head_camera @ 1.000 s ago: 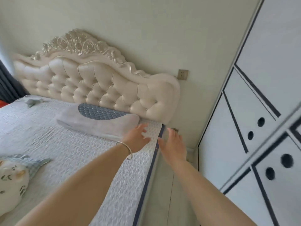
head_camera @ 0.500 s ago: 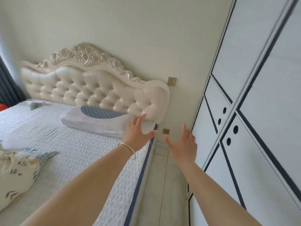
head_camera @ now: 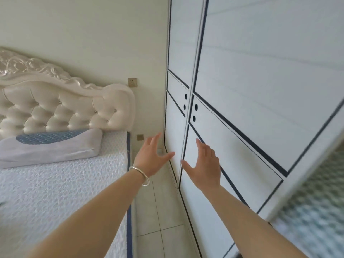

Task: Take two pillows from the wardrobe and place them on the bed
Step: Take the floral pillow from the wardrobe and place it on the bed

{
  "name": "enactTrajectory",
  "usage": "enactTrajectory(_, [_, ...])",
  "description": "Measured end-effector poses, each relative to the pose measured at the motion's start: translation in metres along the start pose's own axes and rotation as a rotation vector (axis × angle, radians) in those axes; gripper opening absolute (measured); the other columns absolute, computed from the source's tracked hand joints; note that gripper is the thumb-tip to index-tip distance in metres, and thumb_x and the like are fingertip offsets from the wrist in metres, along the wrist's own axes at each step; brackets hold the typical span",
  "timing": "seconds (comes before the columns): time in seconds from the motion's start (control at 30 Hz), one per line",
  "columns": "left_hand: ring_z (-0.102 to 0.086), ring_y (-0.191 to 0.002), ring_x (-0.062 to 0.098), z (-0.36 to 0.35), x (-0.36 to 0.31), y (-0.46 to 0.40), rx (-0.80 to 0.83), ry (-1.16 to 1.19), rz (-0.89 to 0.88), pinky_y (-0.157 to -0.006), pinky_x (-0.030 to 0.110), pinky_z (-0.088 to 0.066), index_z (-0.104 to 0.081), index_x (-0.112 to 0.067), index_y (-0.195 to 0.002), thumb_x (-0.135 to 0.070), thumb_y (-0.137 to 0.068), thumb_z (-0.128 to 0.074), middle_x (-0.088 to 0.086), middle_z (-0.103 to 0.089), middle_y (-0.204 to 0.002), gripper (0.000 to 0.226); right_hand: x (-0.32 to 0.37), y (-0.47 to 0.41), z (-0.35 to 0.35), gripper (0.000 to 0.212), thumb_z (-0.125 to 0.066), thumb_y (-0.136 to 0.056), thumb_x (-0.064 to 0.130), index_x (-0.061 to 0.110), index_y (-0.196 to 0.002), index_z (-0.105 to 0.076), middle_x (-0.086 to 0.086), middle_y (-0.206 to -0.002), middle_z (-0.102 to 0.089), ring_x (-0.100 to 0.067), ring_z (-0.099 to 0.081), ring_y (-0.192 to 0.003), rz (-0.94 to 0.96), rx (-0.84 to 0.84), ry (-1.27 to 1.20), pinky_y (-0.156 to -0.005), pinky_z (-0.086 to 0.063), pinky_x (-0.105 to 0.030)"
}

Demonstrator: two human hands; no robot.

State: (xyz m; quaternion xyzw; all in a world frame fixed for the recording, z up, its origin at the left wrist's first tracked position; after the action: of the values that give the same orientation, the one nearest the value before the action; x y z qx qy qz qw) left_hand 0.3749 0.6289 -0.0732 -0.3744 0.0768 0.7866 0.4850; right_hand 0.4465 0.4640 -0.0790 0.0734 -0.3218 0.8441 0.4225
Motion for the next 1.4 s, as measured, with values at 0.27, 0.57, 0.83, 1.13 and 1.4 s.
enactTrajectory(0.27, [-0.045, -0.126, 0.014, -0.057, -0.066, 0.076, 0.093, 0.013, -0.145, -0.093, 0.034, -0.047, -0.027, -0.033, -0.142, -0.052, -0.080, -0.062, -0.005, -0.041, -0.140, 0.074, -0.051, 0.075, 0.083, 0.055, -0.053, -0.076, 0.044, 0.016, -0.122, -0.045, -0.001, -0.108, -0.062, -0.025, -0.059, -0.095, 0.035, -0.184, 0.006, -0.076, -0.050, -0.037])
enactTrajectory(0.57, [-0.058, -0.106, 0.009, -0.127, -0.165, 0.163, 0.186, 0.099, -0.328, -0.090, 0.036, -0.052, -0.056, -0.027, -0.124, -0.027, -0.088, -0.059, -0.005, -0.058, -0.122, 0.036, -0.145, 0.164, 0.168, 0.037, -0.045, -0.079, 0.032, 0.010, -0.106, -0.058, -0.007, -0.096, -0.065, -0.027, -0.060, -0.089, -0.055, -0.250, 0.053, -0.072, -0.051, -0.036])
enactTrajectory(0.83, [-0.062, -0.102, 0.019, -0.201, -0.250, 0.204, 0.317, 0.149, -0.485, -0.088, 0.032, -0.050, -0.063, -0.023, -0.117, -0.020, -0.087, -0.058, -0.001, -0.062, -0.115, 0.030, -0.234, 0.218, 0.217, 0.029, -0.062, -0.076, 0.024, 0.010, -0.102, -0.060, -0.008, -0.097, -0.064, -0.031, -0.060, -0.091, -0.265, -0.217, 0.198, -0.074, -0.047, -0.038])
enactTrajectory(1.13, [-0.059, -0.104, 0.015, -0.261, -0.291, 0.174, 0.431, 0.122, -0.523, -0.086, 0.026, -0.047, -0.061, -0.024, -0.119, -0.022, -0.089, -0.058, -0.002, -0.059, -0.119, 0.030, -0.298, 0.221, 0.196, 0.056, -0.055, -0.084, 0.040, 0.018, -0.133, -0.041, -0.003, -0.135, -0.047, -0.025, -0.038, -0.126, -0.490, 0.119, 0.386, -0.099, -0.034, -0.037])
enactTrajectory(1.4, [-0.059, -0.104, 0.017, -0.313, -0.282, 0.128, 0.463, 0.202, -0.342, -0.084, 0.025, -0.045, -0.057, -0.022, -0.123, -0.014, -0.089, -0.056, 0.001, -0.054, -0.130, 0.035, -0.320, 0.168, 0.149, 0.076, -0.054, -0.082, 0.048, 0.015, -0.143, -0.024, -0.010, -0.154, -0.022, -0.031, -0.020, -0.140, -0.483, 0.290, 0.521, -0.112, -0.019, -0.045])
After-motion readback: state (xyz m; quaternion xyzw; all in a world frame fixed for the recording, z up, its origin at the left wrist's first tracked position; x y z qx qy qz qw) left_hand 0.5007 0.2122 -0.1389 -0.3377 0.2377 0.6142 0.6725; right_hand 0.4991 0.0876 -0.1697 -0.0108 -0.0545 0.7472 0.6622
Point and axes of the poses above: each hand's wrist, its own y-axis away from the middle knuckle, its own z-axis out of the back of the hand, x = y × z, the point moved 5 cm from there along -y, towards the middle knuckle
